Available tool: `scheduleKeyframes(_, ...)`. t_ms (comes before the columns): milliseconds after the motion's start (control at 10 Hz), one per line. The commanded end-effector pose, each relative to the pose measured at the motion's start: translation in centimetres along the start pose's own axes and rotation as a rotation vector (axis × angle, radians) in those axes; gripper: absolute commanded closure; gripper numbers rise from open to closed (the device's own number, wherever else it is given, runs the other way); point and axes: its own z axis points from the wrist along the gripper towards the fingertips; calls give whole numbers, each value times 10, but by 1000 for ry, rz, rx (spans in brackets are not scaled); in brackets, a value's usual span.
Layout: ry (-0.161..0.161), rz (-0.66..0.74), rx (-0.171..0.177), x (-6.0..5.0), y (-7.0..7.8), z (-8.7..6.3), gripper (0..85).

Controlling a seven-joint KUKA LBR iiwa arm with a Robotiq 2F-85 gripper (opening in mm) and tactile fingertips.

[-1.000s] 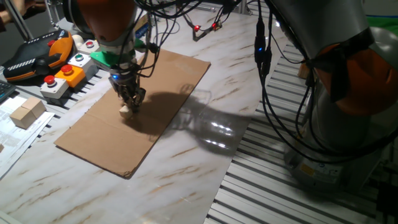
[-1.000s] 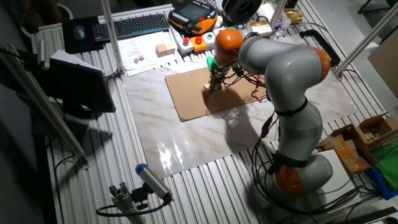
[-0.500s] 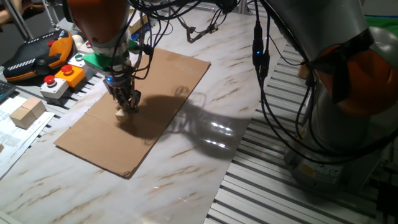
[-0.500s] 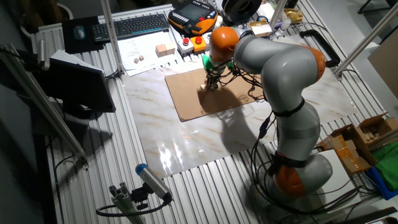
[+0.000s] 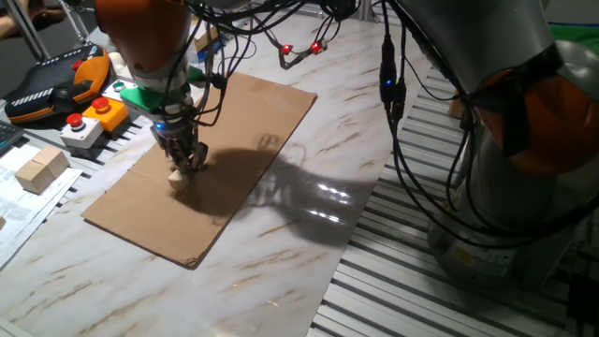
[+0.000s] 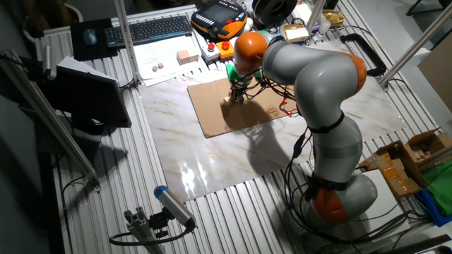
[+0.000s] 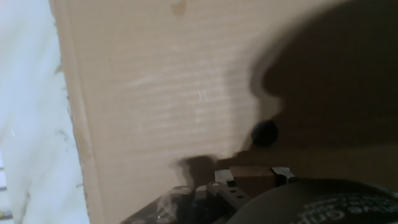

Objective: Use the gripper to push the small block from left to right

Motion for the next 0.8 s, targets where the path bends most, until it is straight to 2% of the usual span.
scheduleKeyframes(0,-3,4,1,4,0,0,843)
scheduleKeyframes(700,-4,-5,3,28,-4,2,843)
